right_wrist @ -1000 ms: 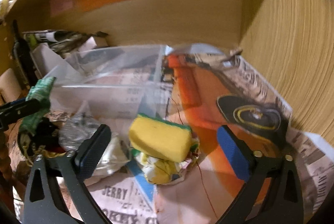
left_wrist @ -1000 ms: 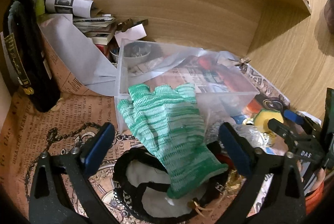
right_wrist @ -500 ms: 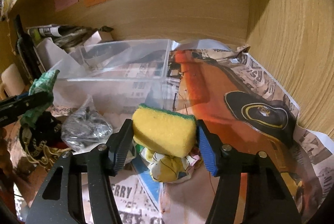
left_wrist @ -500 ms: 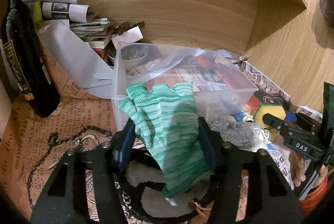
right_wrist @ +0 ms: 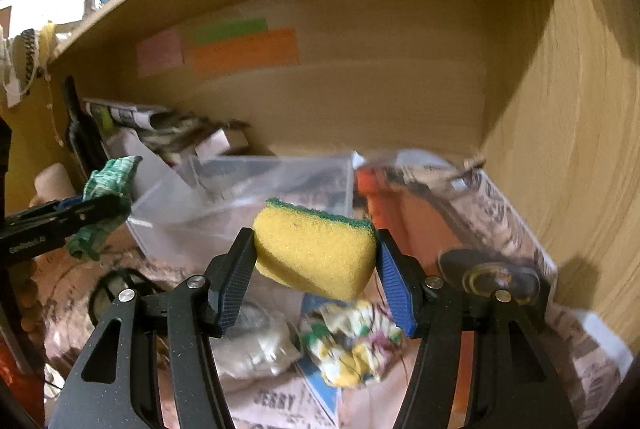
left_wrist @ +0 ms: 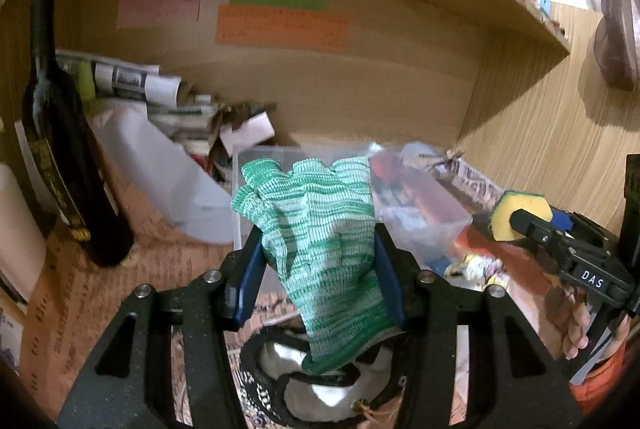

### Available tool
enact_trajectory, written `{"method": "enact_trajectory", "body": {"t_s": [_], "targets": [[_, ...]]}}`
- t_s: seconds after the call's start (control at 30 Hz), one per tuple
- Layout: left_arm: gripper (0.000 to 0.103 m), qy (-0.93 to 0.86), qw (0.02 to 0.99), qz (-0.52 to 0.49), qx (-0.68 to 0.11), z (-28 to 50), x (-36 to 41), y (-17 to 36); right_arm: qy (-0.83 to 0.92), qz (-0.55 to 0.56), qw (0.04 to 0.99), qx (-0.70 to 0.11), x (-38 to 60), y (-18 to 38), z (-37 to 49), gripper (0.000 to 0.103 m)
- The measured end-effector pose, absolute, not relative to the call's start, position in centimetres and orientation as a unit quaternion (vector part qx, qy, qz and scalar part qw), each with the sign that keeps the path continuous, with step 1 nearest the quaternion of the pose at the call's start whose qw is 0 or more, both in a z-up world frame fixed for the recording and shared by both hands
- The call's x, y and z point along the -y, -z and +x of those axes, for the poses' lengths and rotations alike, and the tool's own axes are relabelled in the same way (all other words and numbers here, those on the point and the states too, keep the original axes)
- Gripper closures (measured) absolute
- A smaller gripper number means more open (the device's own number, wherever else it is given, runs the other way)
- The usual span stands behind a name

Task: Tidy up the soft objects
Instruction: 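Carry the glove with the left tool while the right tool carries the sponge, releasing both into the clear box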

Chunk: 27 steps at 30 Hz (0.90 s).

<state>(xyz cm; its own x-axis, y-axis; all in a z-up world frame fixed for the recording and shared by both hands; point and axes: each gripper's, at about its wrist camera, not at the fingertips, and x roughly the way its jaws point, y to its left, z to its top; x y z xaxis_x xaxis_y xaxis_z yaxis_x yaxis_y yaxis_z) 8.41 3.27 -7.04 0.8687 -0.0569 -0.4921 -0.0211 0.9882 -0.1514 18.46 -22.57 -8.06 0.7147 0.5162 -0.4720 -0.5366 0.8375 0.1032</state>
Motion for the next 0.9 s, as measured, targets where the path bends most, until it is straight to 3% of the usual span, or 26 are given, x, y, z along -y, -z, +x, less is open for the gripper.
{"method": "enact_trajectory", "body": {"t_s": [0.4, 0.9], "targets": [[0.052, 0.013, 0.968, -0.081, -0.239, 12.1, -4.2, 3.8, -0.316, -0.039, 0.926, -0.204, 18.4, 4.8, 19.8, 0.045], [0.052, 0.014, 0.935, -0.087, -0.344, 19.9, -5.7, 7.6, -0.317, -0.075, 0.899, -0.293, 13.9, 8.8, 25.4, 0.045]]}}
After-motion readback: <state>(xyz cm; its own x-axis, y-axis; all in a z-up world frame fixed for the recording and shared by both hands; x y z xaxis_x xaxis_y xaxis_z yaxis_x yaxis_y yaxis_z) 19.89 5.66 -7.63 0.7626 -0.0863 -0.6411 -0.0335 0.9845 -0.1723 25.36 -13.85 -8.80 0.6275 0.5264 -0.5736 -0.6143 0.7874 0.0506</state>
